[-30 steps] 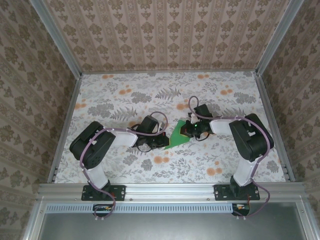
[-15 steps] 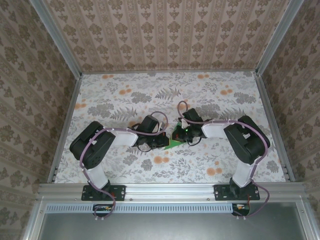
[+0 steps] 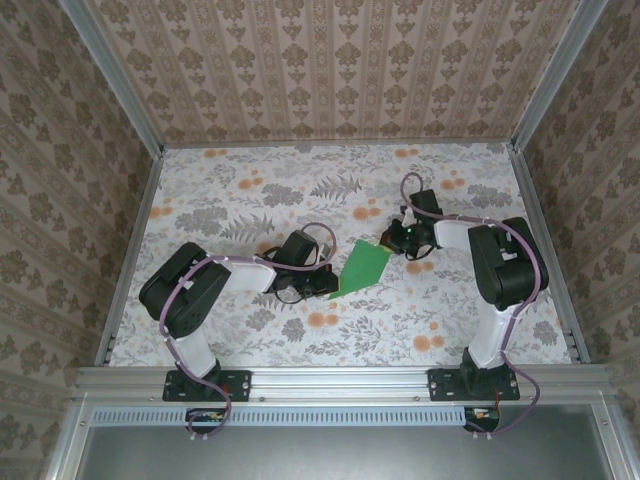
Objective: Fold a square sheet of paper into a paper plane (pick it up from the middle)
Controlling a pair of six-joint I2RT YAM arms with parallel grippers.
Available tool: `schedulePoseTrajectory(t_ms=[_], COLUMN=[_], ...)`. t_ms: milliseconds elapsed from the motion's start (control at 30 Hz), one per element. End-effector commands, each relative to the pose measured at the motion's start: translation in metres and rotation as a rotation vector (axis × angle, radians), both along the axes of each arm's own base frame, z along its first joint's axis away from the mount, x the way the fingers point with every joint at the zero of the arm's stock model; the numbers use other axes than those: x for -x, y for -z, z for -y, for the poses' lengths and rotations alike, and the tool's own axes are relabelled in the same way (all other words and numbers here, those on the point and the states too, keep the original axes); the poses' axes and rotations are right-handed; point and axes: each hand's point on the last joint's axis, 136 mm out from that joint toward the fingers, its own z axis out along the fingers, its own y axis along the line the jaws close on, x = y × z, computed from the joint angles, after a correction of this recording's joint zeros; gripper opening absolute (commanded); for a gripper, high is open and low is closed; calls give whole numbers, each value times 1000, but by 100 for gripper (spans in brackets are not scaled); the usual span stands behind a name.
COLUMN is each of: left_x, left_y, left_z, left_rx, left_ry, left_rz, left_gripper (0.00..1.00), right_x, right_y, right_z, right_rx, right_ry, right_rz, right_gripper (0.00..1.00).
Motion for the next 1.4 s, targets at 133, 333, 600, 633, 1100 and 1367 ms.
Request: schedulePoseTrajectory(t_ms=[133,333,600,633,1100,1367], left_x=[3,-30,-60,-63,-68,-72], left_y=[-6,-69,-91,-92,-84,-81], left_z=[-6,14,-9,-14,-57,-67], left_rx=[-49,73,3,-6,-73,-75], left_ry=[34,31,-2,-12,-113,-135], left_rz=[8,166,295,303,328,317], left_gripper=[5,45,66,69,97,100], right_x=[9,41,65,66,54,49], right_y=[-44,-60,-47,-44,-18,-19], right_z=[5,3,-11,-17,-67,-78], right_rx=[29,-16,-81,-86,-102,-142], right_ry=[19,59,148,140,64,52], right_rz=[66,85,38,32,-14,4], right_gripper=[11,37,48,48,37,29])
